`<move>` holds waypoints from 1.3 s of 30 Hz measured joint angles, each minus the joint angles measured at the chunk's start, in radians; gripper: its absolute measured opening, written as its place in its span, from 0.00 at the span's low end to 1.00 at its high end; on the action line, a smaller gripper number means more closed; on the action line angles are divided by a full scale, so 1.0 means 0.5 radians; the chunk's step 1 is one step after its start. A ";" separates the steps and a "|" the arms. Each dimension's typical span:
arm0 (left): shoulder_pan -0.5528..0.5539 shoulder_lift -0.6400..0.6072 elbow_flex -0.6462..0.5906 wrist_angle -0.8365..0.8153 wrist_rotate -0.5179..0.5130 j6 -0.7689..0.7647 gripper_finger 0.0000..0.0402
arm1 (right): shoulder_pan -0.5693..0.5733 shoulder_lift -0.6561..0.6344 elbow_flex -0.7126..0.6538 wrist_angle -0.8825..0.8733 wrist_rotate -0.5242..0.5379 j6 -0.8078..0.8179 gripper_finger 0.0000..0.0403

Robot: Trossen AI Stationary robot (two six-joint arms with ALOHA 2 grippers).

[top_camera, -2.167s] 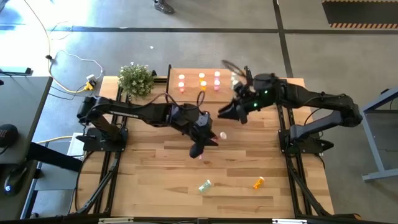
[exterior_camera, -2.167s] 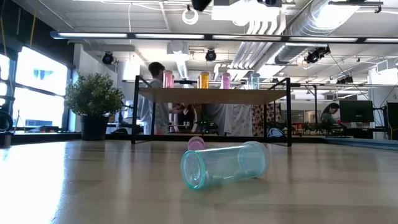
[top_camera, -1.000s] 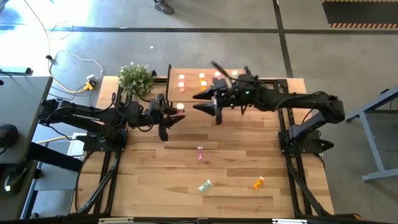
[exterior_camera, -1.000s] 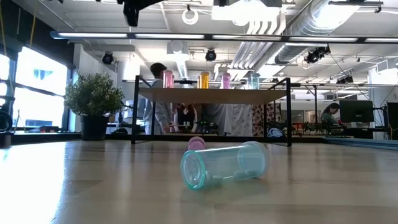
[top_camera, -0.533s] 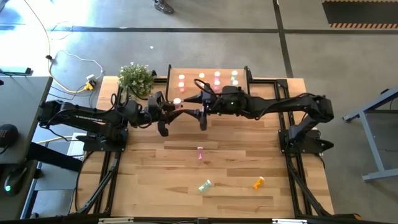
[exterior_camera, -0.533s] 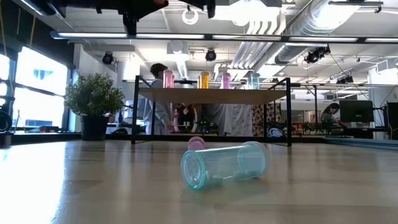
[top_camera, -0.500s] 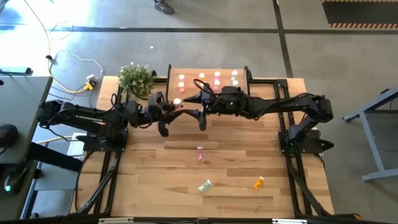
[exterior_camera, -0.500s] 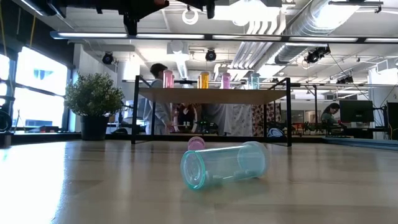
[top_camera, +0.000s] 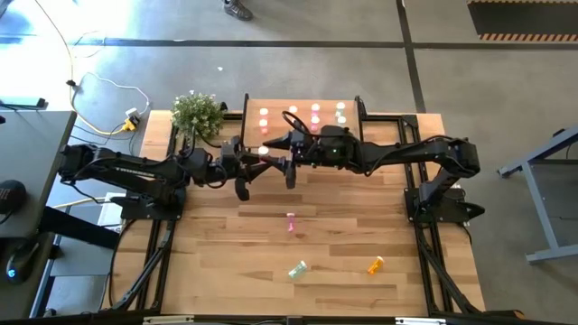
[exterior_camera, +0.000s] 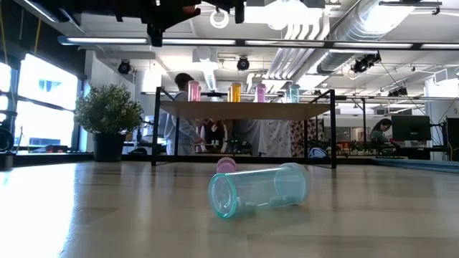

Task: Pick and place medicine bottles onto shelf by color
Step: Put the pink pill bottle on the shelf aligned with the other pink pill bottles

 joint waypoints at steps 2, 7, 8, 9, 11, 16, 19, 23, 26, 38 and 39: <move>0.002 0.012 0.000 0.017 0.001 0.000 0.24 | 0.000 0.006 0.000 -0.017 0.000 0.043 0.50; 0.011 0.042 0.000 0.056 -0.002 0.000 0.24 | 0.000 0.011 0.000 -0.020 0.000 0.076 0.50; 0.011 0.042 0.000 0.059 -0.005 0.000 0.24 | 0.000 0.011 0.000 -0.020 0.000 0.076 0.49; 0.011 0.040 0.000 0.064 -0.004 0.000 0.24 | 0.000 0.011 0.000 -0.020 0.000 0.076 0.47; 0.011 0.040 0.000 0.060 -0.001 0.000 0.24 | 0.000 0.011 0.000 -0.017 0.000 0.082 0.43; 0.011 0.040 0.000 0.061 -0.008 0.001 0.24 | -0.005 0.011 0.000 -0.028 -0.001 0.115 0.31; 0.011 0.040 0.000 0.058 -0.010 0.000 0.24 | -0.006 0.011 0.000 -0.031 0.000 0.114 0.25; 0.011 0.040 0.001 0.045 -0.010 0.002 0.24 | -0.005 0.011 0.000 -0.036 0.000 0.116 0.23; 0.011 0.040 0.001 0.044 0.015 0.007 0.25 | -0.005 0.011 0.000 -0.036 -0.002 0.120 0.23; 0.011 -0.026 0.002 -0.116 0.053 0.018 0.47 | -0.005 0.011 0.001 -0.039 0.096 0.157 0.23; 0.011 -0.040 0.002 -0.131 0.058 0.018 0.49 | -0.005 0.011 0.000 -0.037 0.099 0.157 0.23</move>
